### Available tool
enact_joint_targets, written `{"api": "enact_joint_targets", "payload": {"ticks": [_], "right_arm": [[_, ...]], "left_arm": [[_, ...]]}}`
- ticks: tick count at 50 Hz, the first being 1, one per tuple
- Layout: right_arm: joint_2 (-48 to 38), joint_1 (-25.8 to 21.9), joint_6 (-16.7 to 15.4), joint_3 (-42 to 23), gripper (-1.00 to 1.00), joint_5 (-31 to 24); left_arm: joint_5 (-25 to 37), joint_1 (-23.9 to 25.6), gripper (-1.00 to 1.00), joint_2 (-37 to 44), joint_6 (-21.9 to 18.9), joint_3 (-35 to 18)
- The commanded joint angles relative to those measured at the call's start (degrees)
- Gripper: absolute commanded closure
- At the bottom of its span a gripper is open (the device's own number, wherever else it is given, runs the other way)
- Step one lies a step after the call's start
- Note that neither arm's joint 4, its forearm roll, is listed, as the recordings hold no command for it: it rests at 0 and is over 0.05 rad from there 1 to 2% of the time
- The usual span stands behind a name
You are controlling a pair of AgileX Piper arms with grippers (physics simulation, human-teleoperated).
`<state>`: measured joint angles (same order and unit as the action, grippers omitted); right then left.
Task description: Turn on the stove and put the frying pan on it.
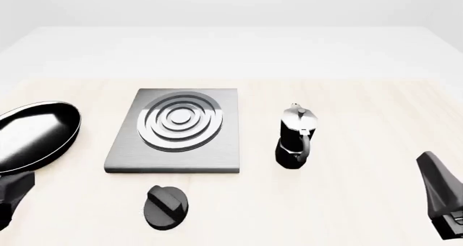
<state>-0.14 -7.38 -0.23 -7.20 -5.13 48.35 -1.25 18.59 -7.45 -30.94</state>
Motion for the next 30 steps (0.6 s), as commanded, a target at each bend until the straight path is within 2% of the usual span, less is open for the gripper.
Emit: {"api": "enact_joint_targets", "payload": {"ticks": [1,13,14,30], "right_arm": [[-0.1,-0.8,-0.1,0.1,-1.0,0.1],[-0.3,-1.1,-0.1,0.6,-1.0,0.7],[-0.4,-1.1,-0.1,0.7,-1.0,0.9],[-0.9,-1.7,-0.4,0.1,-1.0,0.7]], "left_arm": [[-5.1,-8.1,-1.0,4.7,-2.7,2.9],[-14.3,-16.6,-1.0,14.6,-7.1,4.2],[-14.9,-17.2,-1.0,15.4,-6.3,3.7],[-22.6,-23.2,-1.0,25.5,-10.5,2.8]]}}
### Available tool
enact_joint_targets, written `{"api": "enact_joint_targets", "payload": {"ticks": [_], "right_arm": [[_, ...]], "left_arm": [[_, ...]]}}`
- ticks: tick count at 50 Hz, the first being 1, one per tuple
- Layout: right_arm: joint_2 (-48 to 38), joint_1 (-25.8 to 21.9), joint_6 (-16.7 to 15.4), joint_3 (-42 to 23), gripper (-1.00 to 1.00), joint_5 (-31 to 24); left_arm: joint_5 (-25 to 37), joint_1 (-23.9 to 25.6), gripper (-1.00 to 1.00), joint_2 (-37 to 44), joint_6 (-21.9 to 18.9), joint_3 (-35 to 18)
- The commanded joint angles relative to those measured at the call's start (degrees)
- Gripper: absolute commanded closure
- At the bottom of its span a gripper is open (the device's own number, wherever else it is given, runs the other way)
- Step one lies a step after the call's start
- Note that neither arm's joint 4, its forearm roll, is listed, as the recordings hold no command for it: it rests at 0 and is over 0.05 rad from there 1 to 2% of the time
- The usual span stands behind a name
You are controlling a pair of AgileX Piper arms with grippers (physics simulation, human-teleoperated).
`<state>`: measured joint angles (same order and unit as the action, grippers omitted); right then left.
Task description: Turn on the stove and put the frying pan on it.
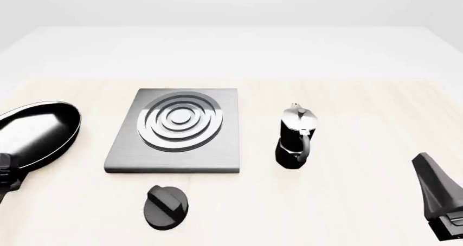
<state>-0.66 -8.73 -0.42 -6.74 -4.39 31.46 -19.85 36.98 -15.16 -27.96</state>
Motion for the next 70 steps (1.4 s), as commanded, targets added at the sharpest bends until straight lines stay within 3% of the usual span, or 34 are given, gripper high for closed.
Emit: {"api": "enact_joint_targets", "payload": {"ticks": [1,25,46,70], "right_arm": [[-0.4,-0.4,-0.2,-0.4,-1.0,-0.1],[-1.2,-0.1,-0.6,-0.1,-1.0,0.7],[-1.4,0.5,-0.6,0.3,-1.0,0.9],[-1.7,0.5,-0.5,0.8,-1.0,1.5]], "left_arm": [[-6.3,-5.0,-1.0,7.9,-2.8,-0.2],[-18.3,-9.7,-1.0,23.8,-8.1,-0.9],[-22.4,-10.3,-1.0,29.1,-10.8,0.8],[-36.4,-13.0,-1.0,45.1,-13.2,0.9]]}}
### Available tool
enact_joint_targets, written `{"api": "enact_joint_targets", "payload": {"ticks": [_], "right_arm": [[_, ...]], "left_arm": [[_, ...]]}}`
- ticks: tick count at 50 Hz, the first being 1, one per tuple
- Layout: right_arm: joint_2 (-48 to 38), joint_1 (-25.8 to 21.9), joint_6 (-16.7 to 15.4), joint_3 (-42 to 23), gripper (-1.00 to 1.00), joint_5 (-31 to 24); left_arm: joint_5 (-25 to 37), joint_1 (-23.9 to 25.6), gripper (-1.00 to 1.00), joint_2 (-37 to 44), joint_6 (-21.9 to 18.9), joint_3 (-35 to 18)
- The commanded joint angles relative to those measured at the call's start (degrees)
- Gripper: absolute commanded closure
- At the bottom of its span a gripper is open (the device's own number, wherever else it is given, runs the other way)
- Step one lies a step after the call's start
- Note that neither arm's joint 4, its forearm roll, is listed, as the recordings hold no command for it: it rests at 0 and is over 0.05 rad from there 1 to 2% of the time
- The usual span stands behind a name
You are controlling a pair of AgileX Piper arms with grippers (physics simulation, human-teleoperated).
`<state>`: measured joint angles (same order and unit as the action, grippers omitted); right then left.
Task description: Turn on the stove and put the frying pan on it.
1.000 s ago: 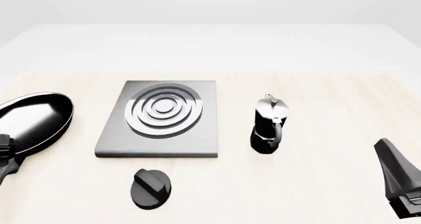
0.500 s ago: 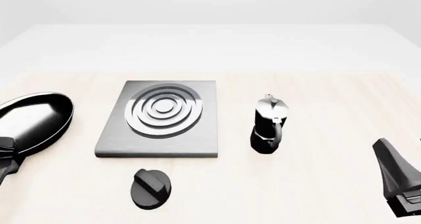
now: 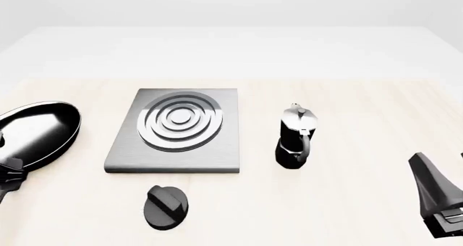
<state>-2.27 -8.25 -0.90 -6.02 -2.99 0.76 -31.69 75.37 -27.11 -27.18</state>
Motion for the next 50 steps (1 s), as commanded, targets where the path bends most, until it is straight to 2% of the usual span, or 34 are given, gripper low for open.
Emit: {"api": "enact_joint_targets", "payload": {"ticks": [1,16,50], "right_arm": [[-0.1,0.0,0.0,0.1,-1.0,0.1],[-0.3,0.5,-0.2,0.5,-1.0,0.4],[-0.9,0.1,-0.4,-0.1,-1.0,0.4]], "left_arm": [[-6.2,-1.3,-1.0,7.2,-1.5,0.2],[-11.1,-1.0,-1.0,11.7,-1.9,2.0],[-14.8,-2.7,-1.0,15.1,-3.1,3.3]]}}
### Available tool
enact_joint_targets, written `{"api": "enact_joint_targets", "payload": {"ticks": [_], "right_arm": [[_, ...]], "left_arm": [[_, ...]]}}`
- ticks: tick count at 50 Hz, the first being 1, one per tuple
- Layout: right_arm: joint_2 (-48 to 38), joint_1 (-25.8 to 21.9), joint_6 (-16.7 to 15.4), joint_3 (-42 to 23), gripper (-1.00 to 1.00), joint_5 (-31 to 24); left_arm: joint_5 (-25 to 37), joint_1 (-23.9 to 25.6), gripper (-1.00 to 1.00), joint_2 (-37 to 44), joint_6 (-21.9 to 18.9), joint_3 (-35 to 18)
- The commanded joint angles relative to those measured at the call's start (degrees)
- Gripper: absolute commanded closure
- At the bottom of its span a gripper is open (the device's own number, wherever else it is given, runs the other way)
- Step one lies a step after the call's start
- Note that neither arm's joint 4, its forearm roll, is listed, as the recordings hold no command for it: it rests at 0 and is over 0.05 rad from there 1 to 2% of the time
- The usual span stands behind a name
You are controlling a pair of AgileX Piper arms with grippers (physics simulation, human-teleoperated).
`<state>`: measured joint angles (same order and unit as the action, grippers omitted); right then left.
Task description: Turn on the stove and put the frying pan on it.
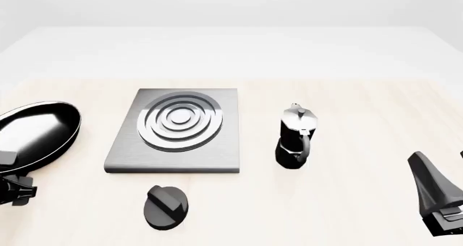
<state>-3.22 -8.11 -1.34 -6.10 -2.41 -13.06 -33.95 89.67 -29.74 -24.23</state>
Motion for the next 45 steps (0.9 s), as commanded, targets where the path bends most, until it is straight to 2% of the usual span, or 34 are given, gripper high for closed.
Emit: {"api": "enact_joint_targets", "payload": {"ticks": [1,4,5,21,45], "right_arm": [[0.1,0.0,0.1,-0.1,-1.0,-0.2],[0.1,-0.1,0.2,0.0,-1.0,-0.1],[0.2,-0.1,0.2,-0.1,-1.0,-0.2],[0.7,0.1,0.3,-0.1,-1.0,-0.8],[1.8,0.1,0.3,-1.1,-1.0,-2.3]], "left_arm": [[-0.7,-0.4,-1.0,0.5,-0.4,0.4],[-0.3,-0.4,-1.0,-0.4,-0.4,0.5],[-0.3,-0.3,1.0,-1.2,-0.5,0.7],[0.3,0.7,1.0,-4.0,0.1,0.8],[12.5,3.8,1.0,-18.4,3.3,-1.8]]}}
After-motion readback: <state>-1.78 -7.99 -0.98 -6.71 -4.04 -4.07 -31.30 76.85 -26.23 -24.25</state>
